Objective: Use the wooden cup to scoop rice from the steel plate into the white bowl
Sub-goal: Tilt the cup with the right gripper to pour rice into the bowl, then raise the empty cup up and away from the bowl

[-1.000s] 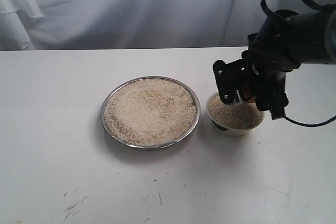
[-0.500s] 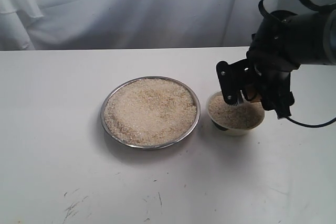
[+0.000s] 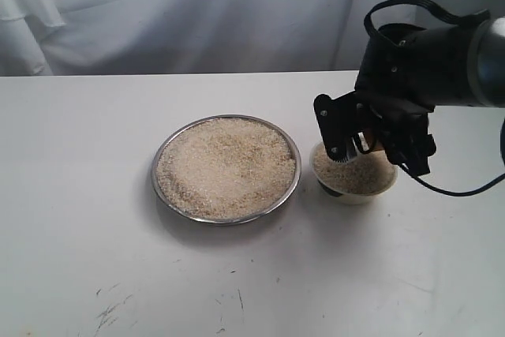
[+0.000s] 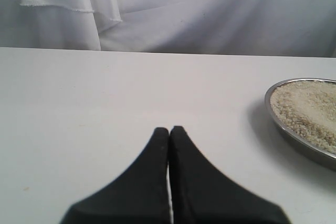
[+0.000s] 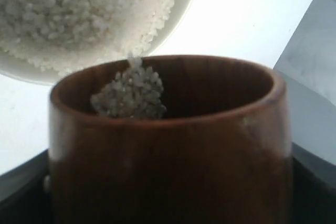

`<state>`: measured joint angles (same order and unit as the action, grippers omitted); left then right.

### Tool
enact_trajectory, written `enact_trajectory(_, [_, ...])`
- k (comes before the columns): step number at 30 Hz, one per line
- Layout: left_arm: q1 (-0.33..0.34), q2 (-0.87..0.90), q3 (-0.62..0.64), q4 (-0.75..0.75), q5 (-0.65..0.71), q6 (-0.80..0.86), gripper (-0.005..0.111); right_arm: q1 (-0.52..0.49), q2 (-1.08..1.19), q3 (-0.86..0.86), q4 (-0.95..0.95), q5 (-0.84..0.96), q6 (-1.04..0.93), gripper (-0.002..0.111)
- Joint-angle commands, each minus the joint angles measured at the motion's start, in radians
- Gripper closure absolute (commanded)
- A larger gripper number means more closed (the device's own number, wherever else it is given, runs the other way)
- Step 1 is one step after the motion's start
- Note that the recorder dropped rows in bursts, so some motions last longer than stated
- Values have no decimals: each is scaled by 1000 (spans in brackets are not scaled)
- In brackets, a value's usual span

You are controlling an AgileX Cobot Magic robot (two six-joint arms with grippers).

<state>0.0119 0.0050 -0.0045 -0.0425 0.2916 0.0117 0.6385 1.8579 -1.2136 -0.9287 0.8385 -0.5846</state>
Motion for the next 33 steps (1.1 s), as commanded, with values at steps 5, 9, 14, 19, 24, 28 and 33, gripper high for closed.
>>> enact_trajectory(5, [-2,-5,5,-1,-6,-3,107,20,9,2,-128,54,115,108])
enact_trajectory(9, [-2,-5,5,-1,-6,-3,107,34,9,2,-137,54,125,108])
enact_trajectory(14, [-2,-5,5,-1,-6,-3,107,71,21,2,-144,82,125,108])
enact_trajectory(19, [-2,-5,5,-1,-6,-3,107,110,53,2,-201,154,169,108])
enact_trajectory(24, [-2,-5,5,-1,-6,-3,107,138,80,2,-256,193,234,108])
enact_trajectory(28, [-2,-5,5,-1,-6,-3,107,146,89,2,-277,214,265,108])
enact_trajectory(33, [-2,-5,5,-1,-6,-3,107,151,89,2,-279,239,269,108])
